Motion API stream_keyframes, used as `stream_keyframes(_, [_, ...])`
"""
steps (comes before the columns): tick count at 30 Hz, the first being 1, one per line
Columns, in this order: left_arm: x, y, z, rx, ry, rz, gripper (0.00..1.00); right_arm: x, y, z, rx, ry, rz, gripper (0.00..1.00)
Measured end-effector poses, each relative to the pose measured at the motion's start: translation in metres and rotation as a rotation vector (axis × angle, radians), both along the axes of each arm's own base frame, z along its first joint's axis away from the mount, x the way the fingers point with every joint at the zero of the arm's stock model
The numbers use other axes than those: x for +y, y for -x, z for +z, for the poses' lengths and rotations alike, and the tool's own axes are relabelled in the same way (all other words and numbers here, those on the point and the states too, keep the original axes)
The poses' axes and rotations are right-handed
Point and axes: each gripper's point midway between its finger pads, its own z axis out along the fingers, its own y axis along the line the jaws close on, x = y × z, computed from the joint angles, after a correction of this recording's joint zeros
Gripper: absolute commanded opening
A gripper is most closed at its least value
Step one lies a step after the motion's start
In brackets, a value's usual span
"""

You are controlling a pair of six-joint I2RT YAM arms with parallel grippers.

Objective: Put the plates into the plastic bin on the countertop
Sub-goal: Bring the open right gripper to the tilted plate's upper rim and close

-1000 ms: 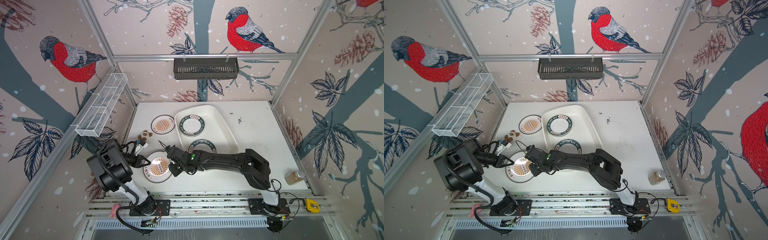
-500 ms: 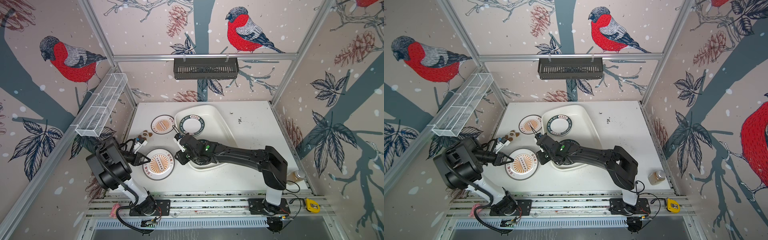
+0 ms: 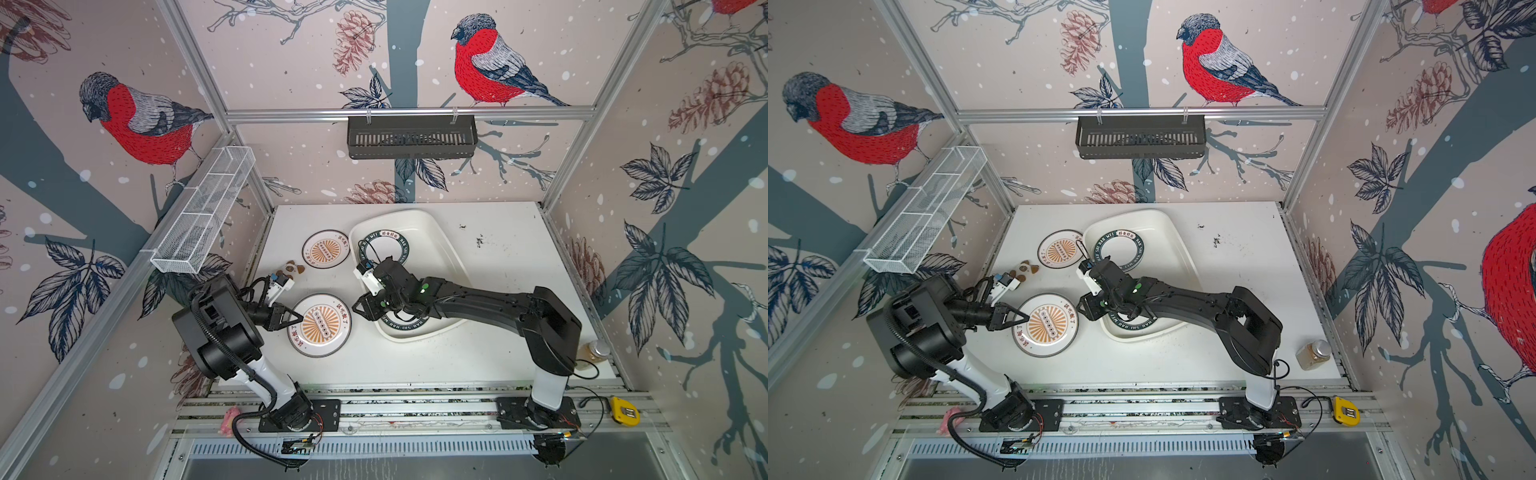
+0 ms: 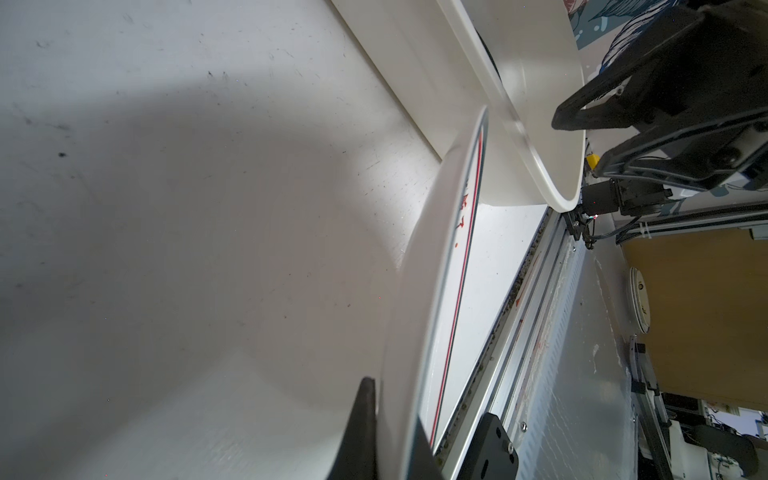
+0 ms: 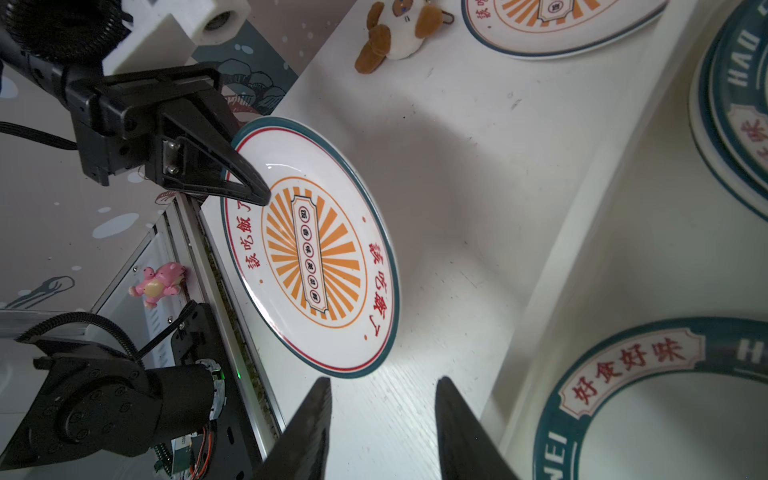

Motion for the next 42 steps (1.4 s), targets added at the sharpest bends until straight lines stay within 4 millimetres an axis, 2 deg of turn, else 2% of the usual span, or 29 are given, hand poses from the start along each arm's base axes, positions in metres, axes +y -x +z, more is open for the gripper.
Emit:
stream_keyframes(6, [-0.002,-0.005,0.005,-0.028,0.026,0.016,0.0,0.008,-0.014,0.003,-0.034,-0.006,0.015,0.44])
stream_keyframes(19, [-0.004,-0.017,0.014,-0.077,0.088,0.055,0.0,0.021,-0.05,-0.005,-0.073,0.004,0.025,0.44])
stream_keyframes(27, [-0.005,-0.022,0.019,-0.095,0.103,0.064,0.0,0.037,-0.056,-0.01,-0.065,0.005,0.083,0.44])
stream_keyframes(31, [-0.007,-0.023,0.021,-0.097,0.104,0.057,0.0,0.042,-0.057,-0.014,-0.058,0.006,0.113,0.37])
stream_keyframes(37, [-0.009,-0.026,0.023,-0.1,0.108,0.056,0.0,0.044,-0.056,-0.013,-0.024,-0.023,0.153,0.19])
stream_keyframes(42, [-0.012,-0.029,0.025,-0.1,0.119,0.054,0.0,0.042,-0.056,-0.011,0.004,-0.049,0.178,0.2])
